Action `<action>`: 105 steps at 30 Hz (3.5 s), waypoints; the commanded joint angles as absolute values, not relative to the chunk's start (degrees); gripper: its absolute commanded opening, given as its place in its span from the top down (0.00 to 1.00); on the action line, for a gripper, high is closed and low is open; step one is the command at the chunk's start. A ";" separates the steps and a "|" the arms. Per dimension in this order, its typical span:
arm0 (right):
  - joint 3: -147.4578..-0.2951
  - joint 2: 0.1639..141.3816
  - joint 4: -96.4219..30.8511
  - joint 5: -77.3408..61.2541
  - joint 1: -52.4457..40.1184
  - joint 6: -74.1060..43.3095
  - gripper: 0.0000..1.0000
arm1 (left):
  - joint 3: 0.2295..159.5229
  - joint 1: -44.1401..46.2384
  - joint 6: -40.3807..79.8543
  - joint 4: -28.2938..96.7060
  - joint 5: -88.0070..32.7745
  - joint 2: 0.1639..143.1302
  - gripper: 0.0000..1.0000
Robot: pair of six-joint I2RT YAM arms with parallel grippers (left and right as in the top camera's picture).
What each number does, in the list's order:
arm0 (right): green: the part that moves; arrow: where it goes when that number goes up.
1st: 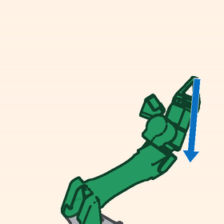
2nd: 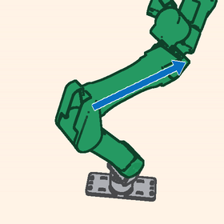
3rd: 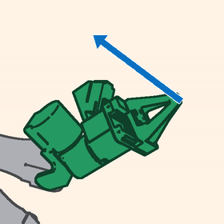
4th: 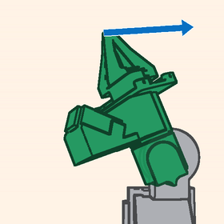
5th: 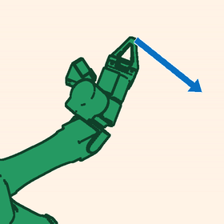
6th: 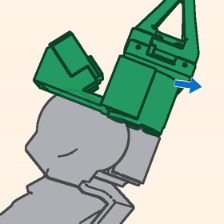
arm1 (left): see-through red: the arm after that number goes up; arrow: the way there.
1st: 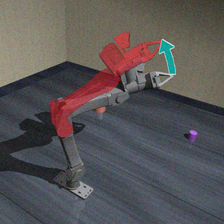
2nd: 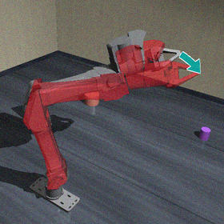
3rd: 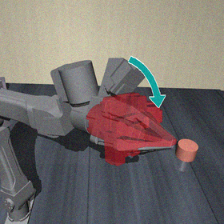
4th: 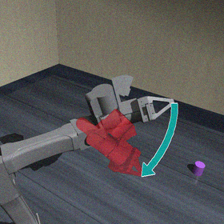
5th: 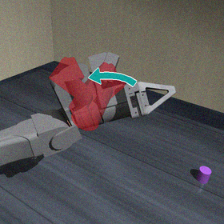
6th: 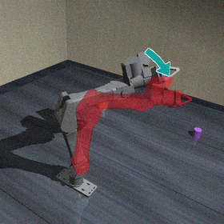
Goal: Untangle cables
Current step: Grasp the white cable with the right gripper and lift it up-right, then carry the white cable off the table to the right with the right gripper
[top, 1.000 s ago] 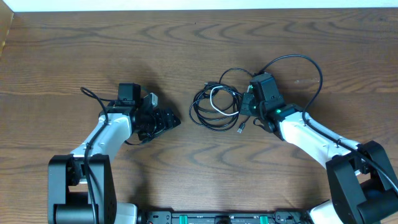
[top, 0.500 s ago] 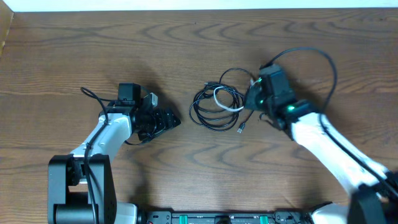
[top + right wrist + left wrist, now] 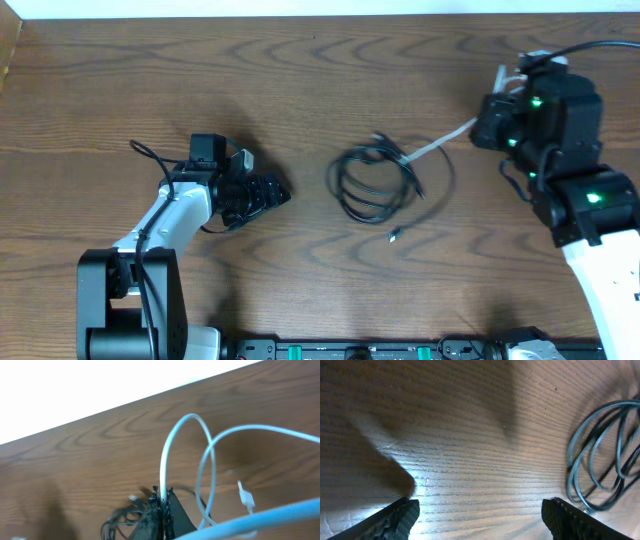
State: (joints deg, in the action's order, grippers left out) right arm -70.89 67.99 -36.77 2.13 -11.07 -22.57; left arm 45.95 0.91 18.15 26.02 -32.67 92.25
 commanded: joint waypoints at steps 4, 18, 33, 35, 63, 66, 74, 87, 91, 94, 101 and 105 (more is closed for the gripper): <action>-71.53 67.31 -39.00 -17.06 -6.52 -18.02 0.99 | 46.19 0.78 17.82 26.33 -32.34 91.55 0.15; -66.74 85.30 -26.57 -31.22 -24.86 -17.47 0.99 | 46.19 0.78 17.82 26.33 -32.34 91.55 0.15; -77.65 75.53 -26.06 -19.88 -21.98 -19.64 0.99 | 46.19 0.78 17.82 26.33 -32.34 91.55 0.15; -77.65 72.93 -26.06 -17.47 -20.64 -19.66 0.99 | 46.19 0.78 17.82 26.33 -32.34 91.55 0.15; -88.40 70.94 -52.95 -13.15 -12.53 -21.87 0.99 | 46.19 0.78 17.82 26.33 -32.34 91.55 0.15; -87.94 71.96 -54.37 -17.82 -12.47 -18.06 0.99 | 46.19 0.78 17.82 26.33 -32.34 91.55 0.14; -86.72 80.95 -56.62 -38.24 -15.14 -11.86 0.99 | 46.19 0.78 17.82 26.33 -32.34 91.55 0.15; -86.94 80.95 -53.49 2.96 -9.21 -9.34 0.99 | 46.19 0.78 17.82 26.33 -32.34 91.55 0.15; -86.94 81.01 -53.34 18.87 -2.94 -9.32 0.99 | 46.19 0.78 17.82 26.33 -32.34 91.55 0.15; -86.94 81.01 -53.58 29.87 3.03 -9.30 0.99 | 46.19 0.78 17.82 26.33 -32.34 91.55 0.15; -86.87 82.56 -44.10 42.85 20.53 -8.84 0.99 | 46.19 0.78 17.82 26.33 -32.34 91.55 0.15; -86.87 86.21 -40.47 38.37 30.65 -8.54 0.99 | 46.19 0.78 17.82 26.33 -32.34 91.55 0.15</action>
State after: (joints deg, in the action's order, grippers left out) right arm -86.52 83.24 -40.64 37.45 25.26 -9.41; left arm 45.95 0.91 18.15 26.02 -32.67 92.25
